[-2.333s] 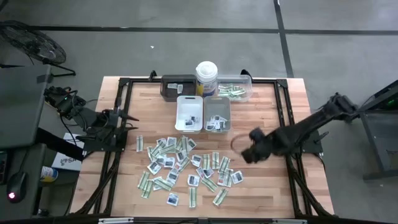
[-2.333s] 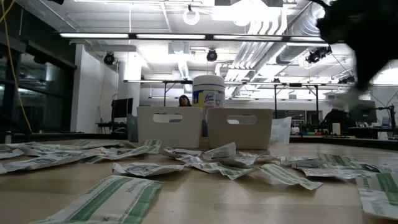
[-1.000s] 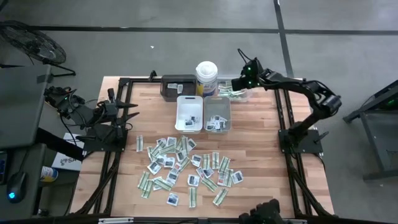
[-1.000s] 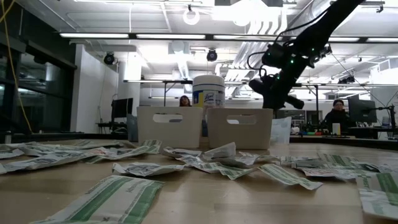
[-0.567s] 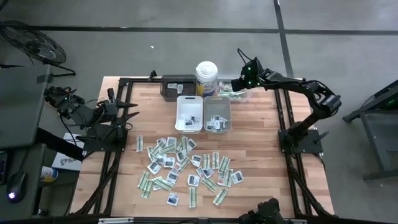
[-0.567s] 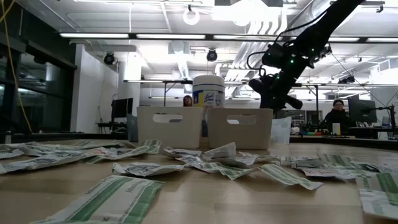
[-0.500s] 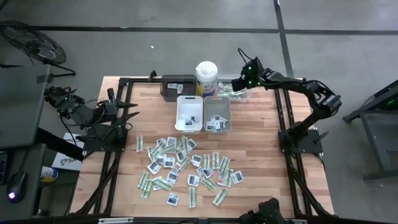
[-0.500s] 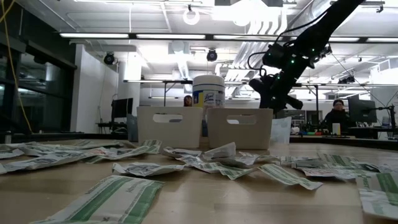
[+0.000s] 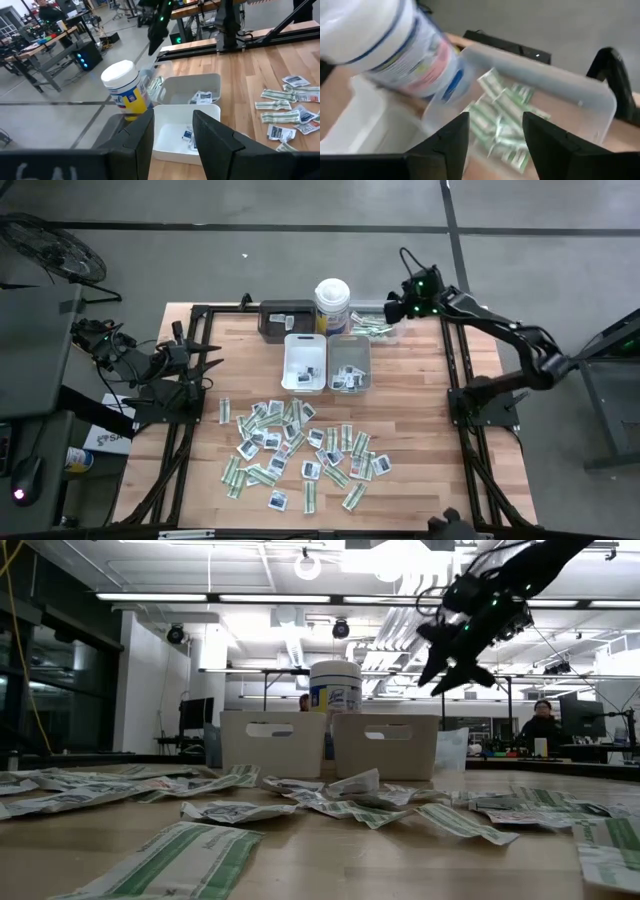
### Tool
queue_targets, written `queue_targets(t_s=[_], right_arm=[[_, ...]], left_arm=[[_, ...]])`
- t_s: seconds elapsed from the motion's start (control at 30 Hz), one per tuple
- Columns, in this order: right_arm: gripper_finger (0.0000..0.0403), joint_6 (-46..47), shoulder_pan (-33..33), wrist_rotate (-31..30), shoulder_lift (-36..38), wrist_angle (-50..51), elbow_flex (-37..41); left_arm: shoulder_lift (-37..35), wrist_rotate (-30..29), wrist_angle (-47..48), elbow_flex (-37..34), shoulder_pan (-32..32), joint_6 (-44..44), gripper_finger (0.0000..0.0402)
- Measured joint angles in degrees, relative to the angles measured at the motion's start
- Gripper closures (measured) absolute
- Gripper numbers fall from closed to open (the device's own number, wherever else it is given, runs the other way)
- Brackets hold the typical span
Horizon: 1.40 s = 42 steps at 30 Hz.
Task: Pick & Place First Aid Supplies
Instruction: Put the wipe into the gray bin
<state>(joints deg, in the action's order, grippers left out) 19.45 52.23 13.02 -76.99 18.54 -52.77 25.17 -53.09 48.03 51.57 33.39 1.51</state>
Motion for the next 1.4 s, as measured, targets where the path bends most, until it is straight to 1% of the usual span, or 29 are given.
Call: queue_targets(t_s=[0.17, 0.33, 0.43, 0.53, 0.7, 0.83, 1.03, 1.23, 1.4], right_arm=[[0.0235, 0.49, -3.51, 1.07, 7.32, 7.18, 0.00], [0.0243, 3.75, -10.95, 0.75, 13.57, 16.83, 0.00], [0.0247, 7.39, -17.42, -0.66, 16.26, 22.52, 0.00], [0.0249, 12.32, -25.41, -2.27, 17.80, 26.20, 0.00], [0.0249, 22.07, -39.49, -4.73, 17.59, 29.59, 0.00], [0.0249, 28.95, -49.63, -7.13, 17.25, 29.64, 0.00], [0.0249, 36.01, -61.48, -9.48, 16.83, 28.97, 0.00], [0.0249, 35.11, -69.76, -10.49, 12.70, 22.66, 0.00], [0.0253, 27.38, -74.40, -6.50, 6.48, 16.58, 0.00]], left_arm=[[0.00, 1.52, 0.13, 0.01, 0.00, -1.03, 0.0269], [0.00, 2.68, 0.13, 0.01, 0.00, -2.45, 0.0269], [0.00, 4.56, 0.14, 0.01, 0.00, -3.17, 0.0269], [0.00, 6.56, 0.15, 0.02, 0.02, -3.90, 0.0269], [0.00, 9.85, 0.14, 0.02, 0.02, -4.08, 0.0269], [0.05, 13.51, 0.09, 0.02, 0.02, -4.08, 0.0269], [0.15, 18.44, -0.02, 0.02, 0.02, -4.05, 0.0269], [0.26, 21.10, -0.07, 0.02, 0.02, -4.08, 0.0269], [0.26, 21.40, -0.56, 0.02, 0.02, -4.06, 0.0269]])
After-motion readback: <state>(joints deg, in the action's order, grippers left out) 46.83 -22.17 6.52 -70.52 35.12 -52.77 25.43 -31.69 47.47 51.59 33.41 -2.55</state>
